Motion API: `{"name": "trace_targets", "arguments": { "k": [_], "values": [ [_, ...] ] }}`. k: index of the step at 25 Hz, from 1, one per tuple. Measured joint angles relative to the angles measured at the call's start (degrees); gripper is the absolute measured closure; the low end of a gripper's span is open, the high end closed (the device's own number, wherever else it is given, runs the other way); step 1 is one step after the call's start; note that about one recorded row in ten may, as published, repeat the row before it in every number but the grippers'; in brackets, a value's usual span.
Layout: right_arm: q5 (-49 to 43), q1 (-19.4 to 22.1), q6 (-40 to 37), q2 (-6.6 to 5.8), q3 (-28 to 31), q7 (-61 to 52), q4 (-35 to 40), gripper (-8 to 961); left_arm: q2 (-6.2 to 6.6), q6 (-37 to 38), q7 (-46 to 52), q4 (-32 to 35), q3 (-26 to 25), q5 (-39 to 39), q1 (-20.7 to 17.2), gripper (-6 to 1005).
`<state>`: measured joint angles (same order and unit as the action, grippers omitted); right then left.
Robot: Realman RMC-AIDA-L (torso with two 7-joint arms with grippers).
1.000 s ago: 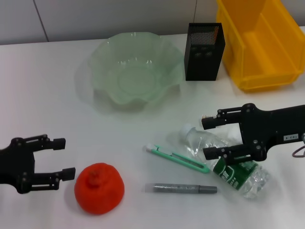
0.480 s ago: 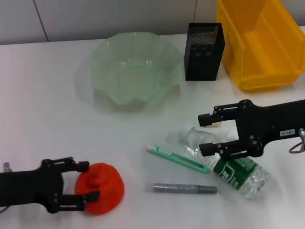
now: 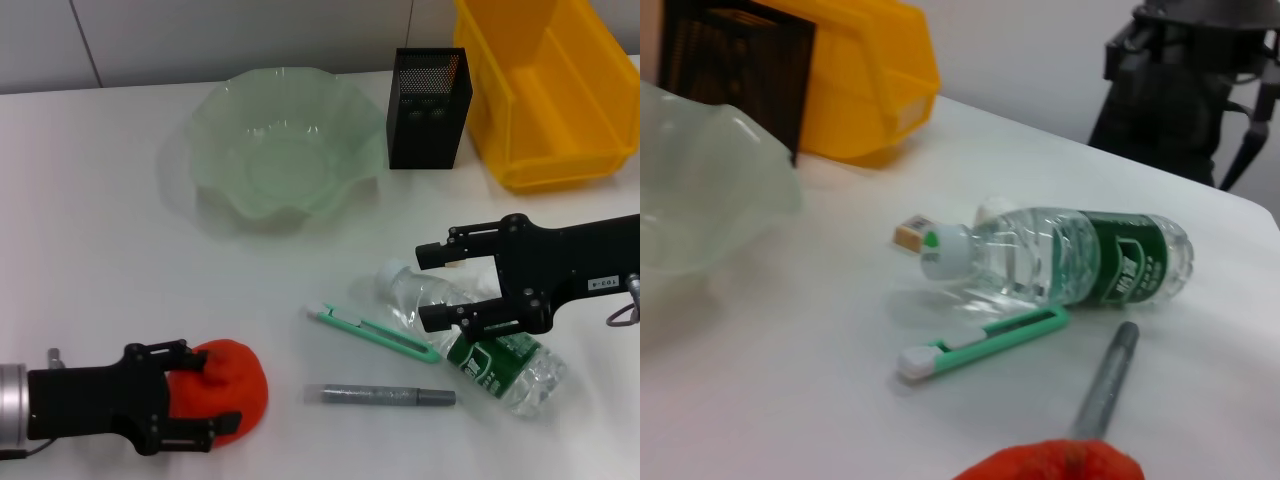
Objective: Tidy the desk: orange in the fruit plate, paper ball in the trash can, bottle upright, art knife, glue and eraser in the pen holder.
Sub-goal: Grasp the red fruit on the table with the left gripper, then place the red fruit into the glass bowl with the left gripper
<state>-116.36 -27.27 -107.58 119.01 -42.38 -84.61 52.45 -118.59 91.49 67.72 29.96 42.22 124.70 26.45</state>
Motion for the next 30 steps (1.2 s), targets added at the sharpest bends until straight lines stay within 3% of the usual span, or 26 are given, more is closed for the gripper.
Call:
{"name": "trace_targets", "arguments": {
  "k": [8, 13, 16, 24, 30],
  "values": [
    [0.03, 0.54, -0.01, 0.0, 0.43, -0.03, -0.34, 224, 0.05, -1.01, -2.18, -1.93, -0.2, -0.07, 0.56, 177],
    [0.16, 0.94, 0.0, 0.0, 0.46, 0.02, -0.33, 224, 0.01, -1.21, -1.8, -1.93, -0.02, -0.15, 0.57, 354],
    [0.53, 1.34, -0.07, -0.01, 0.46, 0.18, -0.33, 223, -0.02, -1.22, -1.59, -2.05, -0.45, -1.51, 0.53, 586],
    [2.92, 3.19, -1.05, -0.31, 0.79, 0.49, 0.16, 223, 0.45, -0.72, 2.32, -0.38, -0.44, -3.77, 0.4, 667],
    [3.42, 4.96, -1.35, -0.68, 2.4, 1.32, 0.29, 223, 0.53, 1.8, 8.29, 8.42, -1.31, -4.59, 0.61, 726]
  ]
}}
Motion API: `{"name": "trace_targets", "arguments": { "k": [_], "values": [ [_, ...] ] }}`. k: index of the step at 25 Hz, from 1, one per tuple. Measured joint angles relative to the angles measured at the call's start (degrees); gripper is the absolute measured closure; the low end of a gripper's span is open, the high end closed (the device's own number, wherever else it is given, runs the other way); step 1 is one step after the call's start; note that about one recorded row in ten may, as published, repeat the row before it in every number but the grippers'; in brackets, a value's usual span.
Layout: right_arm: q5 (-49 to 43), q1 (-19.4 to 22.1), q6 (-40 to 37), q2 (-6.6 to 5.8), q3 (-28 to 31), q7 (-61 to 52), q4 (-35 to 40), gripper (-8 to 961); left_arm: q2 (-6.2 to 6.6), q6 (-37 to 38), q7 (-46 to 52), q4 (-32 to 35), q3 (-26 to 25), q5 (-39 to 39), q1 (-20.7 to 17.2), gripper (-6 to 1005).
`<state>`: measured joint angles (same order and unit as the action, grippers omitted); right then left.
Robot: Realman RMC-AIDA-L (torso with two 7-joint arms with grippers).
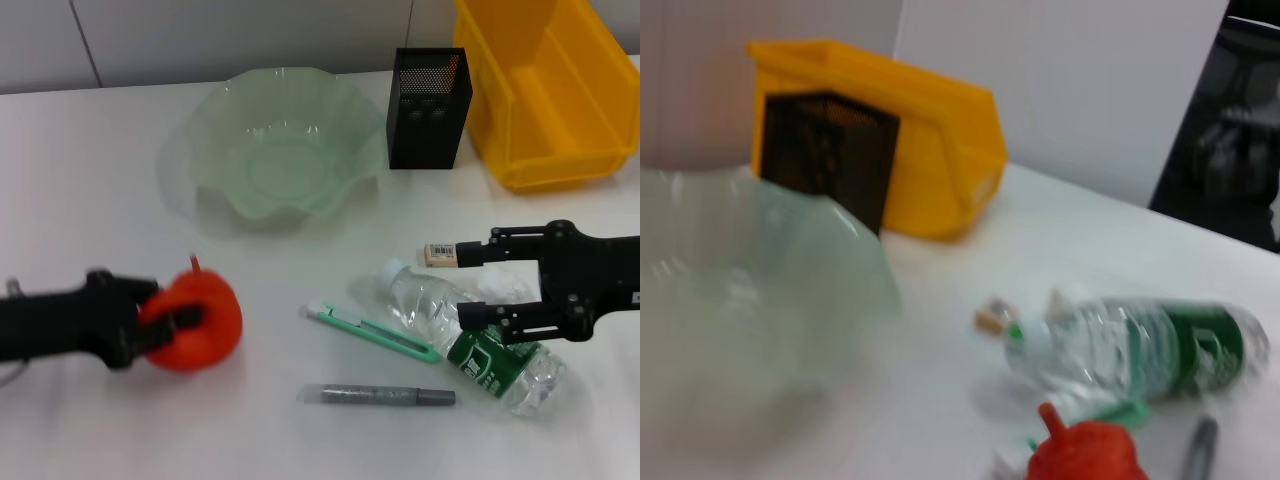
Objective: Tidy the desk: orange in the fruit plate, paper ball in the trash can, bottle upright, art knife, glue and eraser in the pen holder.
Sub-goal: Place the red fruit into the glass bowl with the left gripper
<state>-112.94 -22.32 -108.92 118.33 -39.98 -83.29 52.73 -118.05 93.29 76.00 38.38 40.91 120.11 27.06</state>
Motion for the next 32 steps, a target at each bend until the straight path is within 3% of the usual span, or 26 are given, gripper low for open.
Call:
{"name": "trace_targets", "arguments": {
  "k": [7, 10, 12, 14, 15, 17, 23, 25, 28, 29, 32],
  "values": [
    [-0.11, 2.22, -0.35, -0.12, 0.5, 0.29, -0.11, 223, -0.05, -0.08, 8.13, 9.52, -0.38, -5.21, 1.81, 778],
    [-0.31, 3.05, -0.42, -0.12, 0.78, 0.73, -0.39, 223, -0.05, -1.03, 9.23, 9.98, -0.4, -6.67, 2.44, 804],
    [-0.34, 3.57, -0.46, -0.13, 1.04, 0.95, -0.48, 223, -0.33, -6.01, 12.13, 9.96, -0.31, -8.86, 6.21, 829],
    [-0.36, 3.92, -0.49, -0.1, 1.07, 1.26, -0.56, 223, -0.33, -6.01, 12.13, 9.96, -0.31, -8.86, 6.21, 855],
    [-0.37, 4.03, -0.5, -0.1, 1.07, 1.37, -0.68, 223, -0.65, -11.08, 12.48, 7.69, 0.55, -8.92, 9.88, 868],
    [-0.37, 4.07, -0.5, -0.15, 1.05, 1.58, -1.2, 223, -0.72, -16.06, 12.47, 3.66, 1.4, -8.93, 13.6, 876],
    [-0.38, 3.29, -0.49, -0.52, 1.05, 2.59, -3.28, 223, -0.89, -25.86, 11.85, -2.32, 4.2, -9.02, 18.97, 900],
    [-0.38, 3.16, -0.49, -0.57, 1.05, 2.89, -3.59, 223, -1.09, -34.73, 11.84, -6.2, 8.57, -11.04, 22.16, 908],
    [-0.32, 2.94, -0.5, -0.57, 1.02, 2.98, -3.68, 223, -1.13, -39.0, 11.62, -8.27, 11.35, -13.19, 23.28, 920],
    [-0.29, 2.86, -0.49, -0.57, 0.99, 2.99, -3.69, 223, -1.13, -43.28, 11.58, -9.13, 15.62, -16.46, 23.74, 924],
    [-0.2, 2.76, -0.5, -0.36, 0.89, 3.0, -3.7, 223, -1.13, -45.83, 11.56, -9.08, 19.5, -19.39, 23.73, 936]
  ]
}}
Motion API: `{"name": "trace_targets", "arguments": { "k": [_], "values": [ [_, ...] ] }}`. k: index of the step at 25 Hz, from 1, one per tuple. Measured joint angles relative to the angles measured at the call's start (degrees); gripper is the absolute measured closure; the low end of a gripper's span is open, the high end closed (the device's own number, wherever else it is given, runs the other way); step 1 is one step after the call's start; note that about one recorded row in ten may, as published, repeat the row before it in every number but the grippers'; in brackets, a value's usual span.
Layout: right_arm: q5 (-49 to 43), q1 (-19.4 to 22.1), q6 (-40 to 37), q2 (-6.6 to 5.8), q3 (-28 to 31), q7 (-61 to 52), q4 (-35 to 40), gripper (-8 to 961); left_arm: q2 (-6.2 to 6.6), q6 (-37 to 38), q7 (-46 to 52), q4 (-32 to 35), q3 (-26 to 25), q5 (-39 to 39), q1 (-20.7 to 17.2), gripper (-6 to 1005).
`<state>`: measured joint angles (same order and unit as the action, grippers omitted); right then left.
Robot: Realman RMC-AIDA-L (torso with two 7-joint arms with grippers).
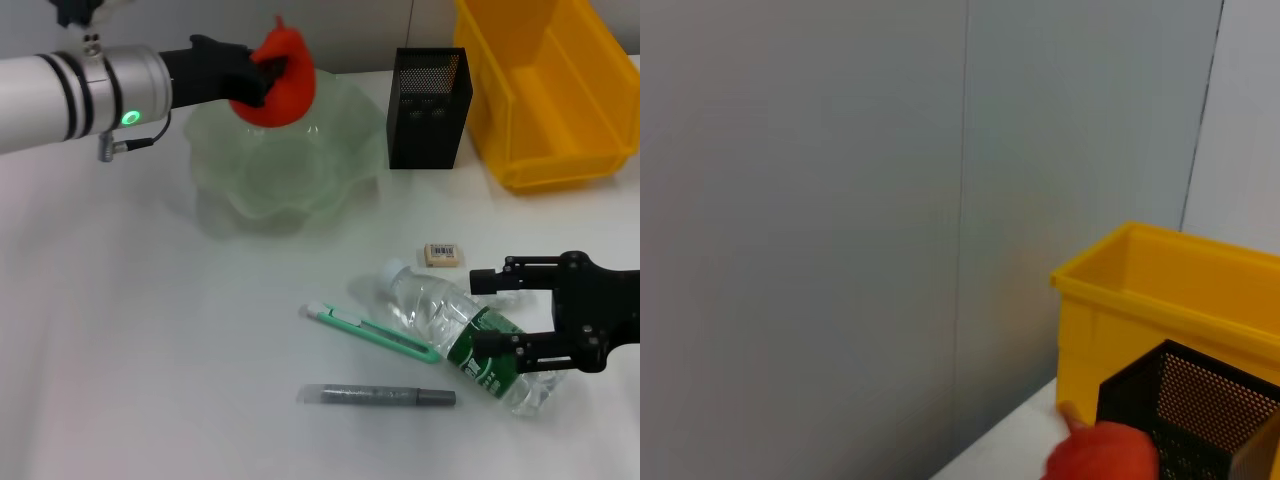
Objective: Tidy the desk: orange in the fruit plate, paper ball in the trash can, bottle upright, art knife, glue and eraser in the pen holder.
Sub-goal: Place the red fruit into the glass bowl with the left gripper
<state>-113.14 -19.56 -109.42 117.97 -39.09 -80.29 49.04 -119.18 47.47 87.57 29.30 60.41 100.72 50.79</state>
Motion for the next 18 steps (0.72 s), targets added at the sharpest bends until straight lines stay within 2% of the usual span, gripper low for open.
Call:
{"name": "trace_targets", "arguments": {
  "k": [1, 4, 6, 11, 14, 18],
  "values": [
    [0.01, -0.05, 0.0, 0.08, -0.09, 0.01, 0.0, 223, 0.0, 0.0, 0.0, 0.0, 0.0, 0.0, 0.0, 940],
    [0.03, -0.69, 0.0, 0.29, -0.28, 0.03, -0.24, 224, 0.01, -3.96, 0.0, 0.4, 6.48, -5.22, -0.33, 944],
    [0.03, -0.96, 0.0, 0.3, -0.29, 0.03, -0.48, 224, 0.01, -4.08, 0.0, 0.4, 7.04, -5.26, -0.3, 945],
    [0.03, -1.58, 0.01, 0.33, -0.13, 0.05, -1.14, 224, 0.01, -4.12, 0.0, 0.39, 7.74, -5.34, -0.19, 796],
    [0.05, -1.73, 0.21, 0.32, -0.11, 0.05, -1.14, 224, 0.01, -4.15, 0.01, 0.4, 7.62, -5.43, -0.36, 567],
    [0.07, -1.84, 0.22, 0.28, 0.07, 0.04, -1.01, 224, 0.01, -4.08, 0.02, 0.64, 7.77, -5.5, -0.58, 380]
  ]
}}
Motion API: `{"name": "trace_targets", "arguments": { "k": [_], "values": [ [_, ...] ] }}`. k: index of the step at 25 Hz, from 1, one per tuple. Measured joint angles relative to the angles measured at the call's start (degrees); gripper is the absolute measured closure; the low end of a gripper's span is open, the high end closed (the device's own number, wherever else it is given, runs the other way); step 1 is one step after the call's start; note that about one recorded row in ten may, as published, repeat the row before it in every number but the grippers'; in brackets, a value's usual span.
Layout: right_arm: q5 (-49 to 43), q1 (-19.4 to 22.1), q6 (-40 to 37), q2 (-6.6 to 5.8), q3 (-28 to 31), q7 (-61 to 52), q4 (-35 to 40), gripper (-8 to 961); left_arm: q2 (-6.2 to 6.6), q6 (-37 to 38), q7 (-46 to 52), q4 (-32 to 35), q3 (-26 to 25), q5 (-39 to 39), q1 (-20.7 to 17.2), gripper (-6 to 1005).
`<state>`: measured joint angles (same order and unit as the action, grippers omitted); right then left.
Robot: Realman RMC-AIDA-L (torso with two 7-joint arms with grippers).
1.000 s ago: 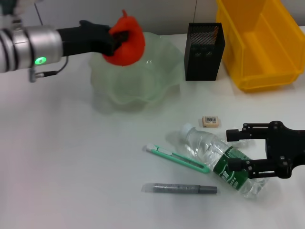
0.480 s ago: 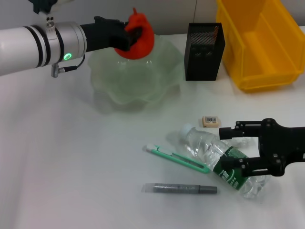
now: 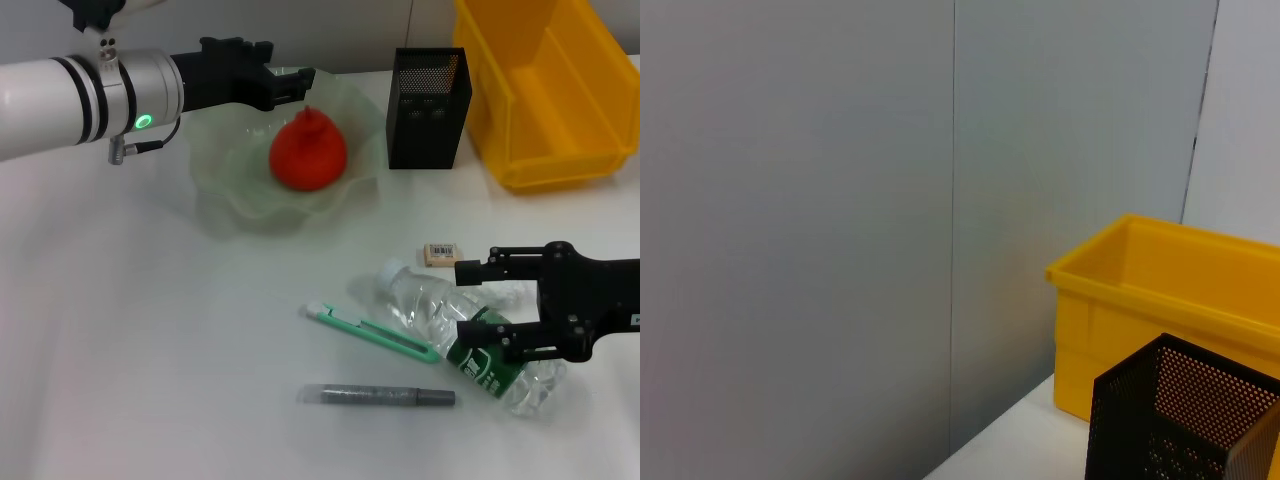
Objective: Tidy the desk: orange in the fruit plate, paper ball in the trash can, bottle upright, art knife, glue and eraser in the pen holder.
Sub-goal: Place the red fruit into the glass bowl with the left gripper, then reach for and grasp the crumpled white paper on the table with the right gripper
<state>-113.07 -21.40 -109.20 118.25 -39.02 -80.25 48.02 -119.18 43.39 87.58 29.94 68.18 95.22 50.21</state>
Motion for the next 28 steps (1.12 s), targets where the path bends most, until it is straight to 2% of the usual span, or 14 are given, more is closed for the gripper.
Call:
{"name": "trace_targets", "arguments": {
  "k": [4, 6, 8, 9, 10, 11, 12, 14, 15, 18, 20, 22, 26, 28],
  "values": [
    [0.04, -0.41, 0.03, -0.39, 0.15, -1.19, 0.86, 223, 0.0, 0.2, 0.0, 0.23, 0.01, -0.03, -0.28, 222],
    [0.04, -0.61, 0.38, -0.6, 0.2, -3.25, 2.72, 223, 0.47, 6.74, 0.02, 5.33, -0.52, -0.82, -4.96, 148],
    [-0.24, -0.97, 0.57, -0.88, 0.22, -7.23, 6.51, 223, 0.47, 6.74, 0.02, 5.33, -0.52, -0.82, -4.96, 148],
    [-0.38, -1.36, 0.46, -1.09, 0.21, -9.91, 8.69, 223, 0.7, 11.99, 0.03, 8.81, -1.03, -1.3, -7.97, 148],
    [-0.66, -1.72, 0.23, -1.31, 0.17, -12.53, 11.28, 223, 0.7, 11.99, 0.03, 8.81, -1.03, -1.3, -7.97, 149],
    [-1.08, -2.19, 0.0, -1.47, 0.0, -15.58, 13.97, 223, 0.88, 22.49, -0.42, 15.24, -3.07, -2.26, -14.96, 149],
    [-1.6, -2.73, -0.11, -1.65, -0.23, -18.32, 16.7, 223, 0.89, 27.04, -1.14, 17.5, -4.58, -3.02, -18.36, 149],
    [-3.45, -3.93, -0.45, -1.91, -0.81, -23.47, 21.88, 223, 0.89, 27.04, -1.14, 17.5, -4.58, -3.02, -18.36, 149],
    [-4.99, -4.77, -0.61, -2.08, -1.25, -26.08, 24.59, 223, 1.03, 36.35, -3.95, 19.46, -8.6, -4.84, -24.17, 149],
    [-10.81, -8.08, -1.11, -3.03, -3.57, -34.93, 30.76, 223, 1.31, 41.19, -5.55, 19.16, -10.66, -5.17, -26.36, 150],
    [-16.06, -11.25, -2.05, -4.0, -5.28, -40.96, 33.05, 223, 2.58, 52.85, -11.13, 16.51, -13.65, -5.05, -31.58, 150],
    [-20.94, -14.63, -3.49, -4.83, -6.33, -45.06, 33.88, 224, 3.04, 56.3, -13.31, 15.36, -13.69, -4.91, -32.9, 151],
    [-31.8, -22.45, -7.26, -6.39, -8.34, -53.17, 30.99, 224, 3.99, 61.08, -17.31, 12.11, -13.47, -4.42, -34.23, 151],
    [-36.05, -25.18, -8.45, -6.57, -8.99, -54.9, 28.77, 224, 4.53, 61.97, -18.23, 10.43, -13.23, -4.18, -34.3, 152]
  ]
}}
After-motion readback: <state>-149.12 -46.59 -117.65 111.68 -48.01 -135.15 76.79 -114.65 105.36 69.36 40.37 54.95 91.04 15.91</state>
